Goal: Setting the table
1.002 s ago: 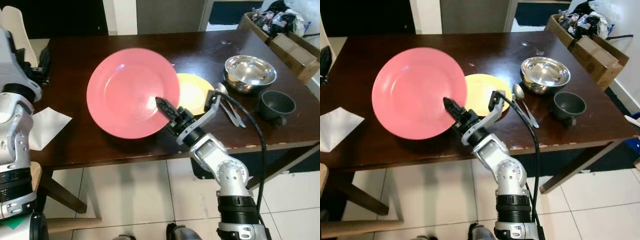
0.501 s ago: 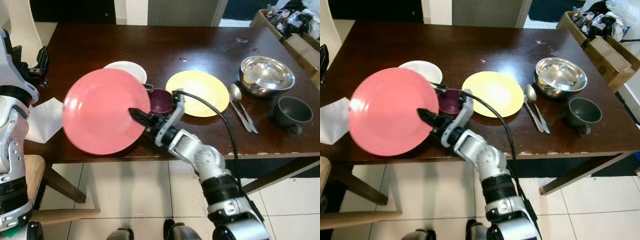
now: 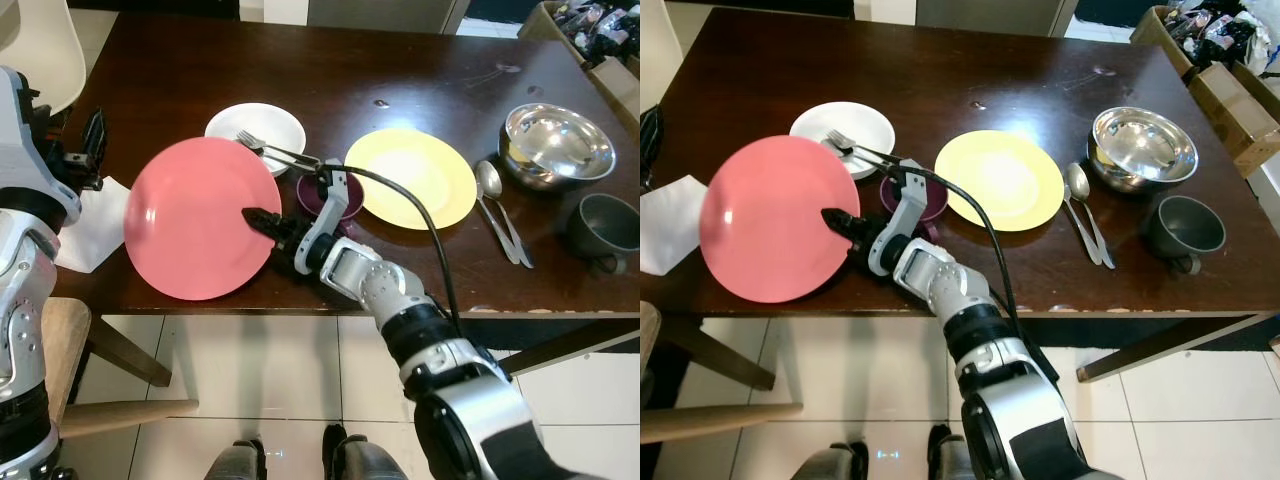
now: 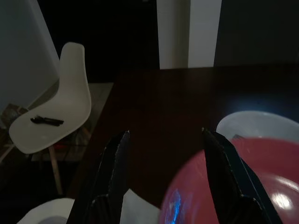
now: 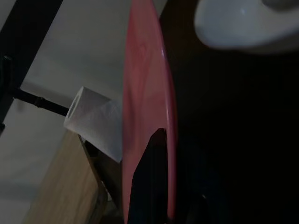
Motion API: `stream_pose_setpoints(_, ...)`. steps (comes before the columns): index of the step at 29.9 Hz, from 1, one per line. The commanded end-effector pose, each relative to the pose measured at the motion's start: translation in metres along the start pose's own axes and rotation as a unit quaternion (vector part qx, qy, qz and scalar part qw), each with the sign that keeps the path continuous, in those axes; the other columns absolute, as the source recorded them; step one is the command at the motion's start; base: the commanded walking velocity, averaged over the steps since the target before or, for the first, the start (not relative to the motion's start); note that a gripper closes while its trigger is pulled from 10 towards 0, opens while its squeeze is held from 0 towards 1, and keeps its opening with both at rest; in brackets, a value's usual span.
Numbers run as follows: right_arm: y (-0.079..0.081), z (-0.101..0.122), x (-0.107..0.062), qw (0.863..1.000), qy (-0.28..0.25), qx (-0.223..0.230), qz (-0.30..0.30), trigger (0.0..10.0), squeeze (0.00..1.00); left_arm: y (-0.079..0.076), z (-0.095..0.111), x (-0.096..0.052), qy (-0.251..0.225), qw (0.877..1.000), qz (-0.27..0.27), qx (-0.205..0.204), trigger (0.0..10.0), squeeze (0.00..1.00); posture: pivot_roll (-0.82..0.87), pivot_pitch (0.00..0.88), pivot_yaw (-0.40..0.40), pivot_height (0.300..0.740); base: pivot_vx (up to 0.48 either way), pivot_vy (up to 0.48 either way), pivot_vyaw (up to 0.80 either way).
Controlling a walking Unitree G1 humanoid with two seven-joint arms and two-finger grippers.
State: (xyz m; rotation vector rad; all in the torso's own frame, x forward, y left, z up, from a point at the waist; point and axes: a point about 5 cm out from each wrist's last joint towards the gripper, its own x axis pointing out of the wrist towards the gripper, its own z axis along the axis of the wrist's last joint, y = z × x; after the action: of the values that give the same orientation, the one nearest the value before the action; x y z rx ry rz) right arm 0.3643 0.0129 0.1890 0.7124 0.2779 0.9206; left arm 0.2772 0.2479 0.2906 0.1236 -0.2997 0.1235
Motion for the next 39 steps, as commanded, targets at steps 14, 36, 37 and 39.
stream_pose_setpoints(14,0.059,-0.033,0.046,0.996,0.046,0.004,0.076,10.0,0.00,-0.006,-0.001,-0.012,0.020,1.000,-0.002,0.000,10.0,0.00,0.24,0.232,-0.025,0.740,0.000,0.000,0.00)
stream_pose_setpoints(36,0.064,-0.024,0.050,0.994,0.047,0.002,0.096,10.0,1.00,-0.008,-0.002,-0.015,0.028,1.000,0.002,-0.002,10.0,0.00,0.24,0.232,-0.032,0.740,0.000,0.000,0.00)
stream_pose_setpoints(37,0.064,-0.024,0.050,0.994,0.047,0.002,0.096,10.0,1.00,-0.008,-0.002,-0.015,0.028,1.000,0.002,-0.002,10.0,0.00,0.24,0.232,-0.032,0.740,0.000,0.000,0.00)
stream_pose_setpoints(39,0.063,-0.022,0.049,0.994,0.050,-0.004,0.097,10.0,1.00,-0.009,-0.002,-0.015,0.028,1.000,0.000,-0.004,10.0,0.00,0.23,0.229,-0.030,0.740,0.000,0.000,0.00)
